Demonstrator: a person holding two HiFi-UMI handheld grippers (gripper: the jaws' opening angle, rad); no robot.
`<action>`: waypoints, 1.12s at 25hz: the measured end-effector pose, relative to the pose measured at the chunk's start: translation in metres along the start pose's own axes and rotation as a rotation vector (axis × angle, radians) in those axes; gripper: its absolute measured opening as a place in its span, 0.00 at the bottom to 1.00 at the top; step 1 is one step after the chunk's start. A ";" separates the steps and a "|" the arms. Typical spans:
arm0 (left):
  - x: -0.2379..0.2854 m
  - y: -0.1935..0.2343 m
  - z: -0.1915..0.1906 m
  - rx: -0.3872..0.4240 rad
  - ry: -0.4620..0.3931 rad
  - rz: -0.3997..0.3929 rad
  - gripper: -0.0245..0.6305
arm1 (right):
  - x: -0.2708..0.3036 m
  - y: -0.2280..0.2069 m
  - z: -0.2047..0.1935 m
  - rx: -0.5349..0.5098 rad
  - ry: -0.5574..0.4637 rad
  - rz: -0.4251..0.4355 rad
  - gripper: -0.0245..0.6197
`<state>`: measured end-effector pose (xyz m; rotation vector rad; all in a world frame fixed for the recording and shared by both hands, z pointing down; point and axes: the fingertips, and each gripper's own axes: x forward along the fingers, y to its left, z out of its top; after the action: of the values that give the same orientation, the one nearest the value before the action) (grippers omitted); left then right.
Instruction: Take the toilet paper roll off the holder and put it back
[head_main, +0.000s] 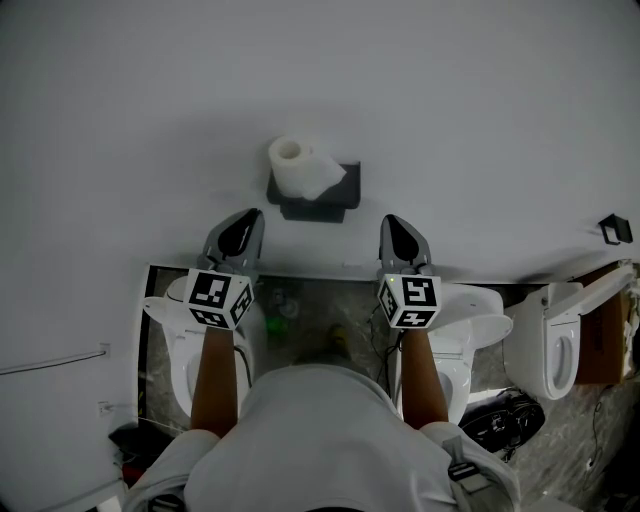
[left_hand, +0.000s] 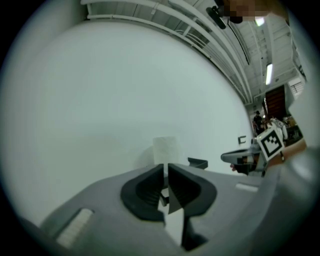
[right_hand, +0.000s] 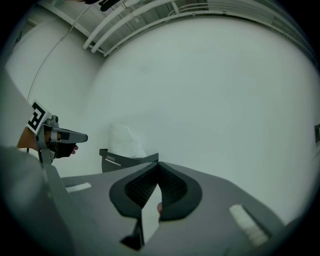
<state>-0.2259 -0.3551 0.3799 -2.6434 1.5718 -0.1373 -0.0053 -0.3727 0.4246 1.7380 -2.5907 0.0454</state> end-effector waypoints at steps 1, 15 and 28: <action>0.001 -0.002 0.001 0.001 0.001 -0.004 0.08 | -0.001 -0.001 0.000 0.000 -0.001 -0.001 0.04; 0.023 -0.019 0.012 -0.004 0.005 -0.018 0.27 | -0.009 -0.024 0.003 0.003 -0.007 -0.006 0.04; 0.044 -0.015 0.016 -0.006 0.009 -0.008 0.43 | -0.001 -0.032 0.004 0.005 -0.009 0.004 0.04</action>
<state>-0.1901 -0.3865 0.3677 -2.6573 1.5673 -0.1445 0.0245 -0.3841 0.4212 1.7384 -2.6032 0.0441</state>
